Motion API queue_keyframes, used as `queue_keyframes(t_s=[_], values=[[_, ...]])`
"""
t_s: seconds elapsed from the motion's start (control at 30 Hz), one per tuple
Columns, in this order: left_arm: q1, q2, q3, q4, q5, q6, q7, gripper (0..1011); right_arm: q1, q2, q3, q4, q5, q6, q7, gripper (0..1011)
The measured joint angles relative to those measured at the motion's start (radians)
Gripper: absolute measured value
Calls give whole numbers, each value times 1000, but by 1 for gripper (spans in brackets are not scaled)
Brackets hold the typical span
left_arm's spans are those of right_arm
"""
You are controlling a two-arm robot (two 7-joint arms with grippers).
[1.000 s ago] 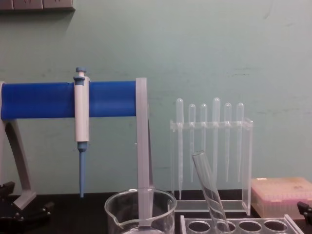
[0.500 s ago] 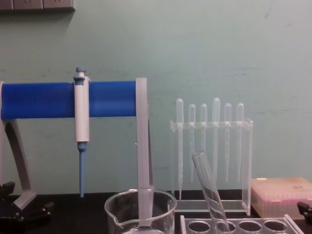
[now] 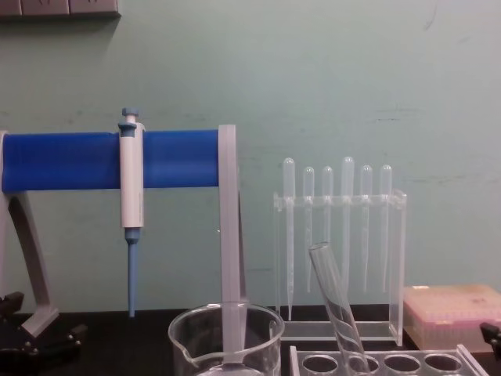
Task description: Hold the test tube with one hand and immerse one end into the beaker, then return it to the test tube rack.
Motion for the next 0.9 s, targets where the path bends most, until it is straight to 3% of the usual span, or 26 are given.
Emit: queue_keyframes(t_s=[0.13, 0.3, 0.6, 0.77, 0.9], values=[[0, 0, 0, 0, 0, 0, 0, 1000, -33, 25, 17, -58, -14, 32, -9, 1002], [0, 0, 0, 0, 0, 0, 0, 1000, -109, 92, 55, -197, -6, 83, 6, 1002], [0, 0, 0, 0, 0, 0, 0, 1000, -199, 181, 85, -376, 77, 119, 159, 1002], [0, 0, 0, 0, 0, 0, 0, 1000, -194, 174, 64, -402, 94, 119, 235, 1002], [0, 0, 0, 0, 0, 0, 0, 1000, -156, 135, 26, -397, 86, 126, 287, 1002]])
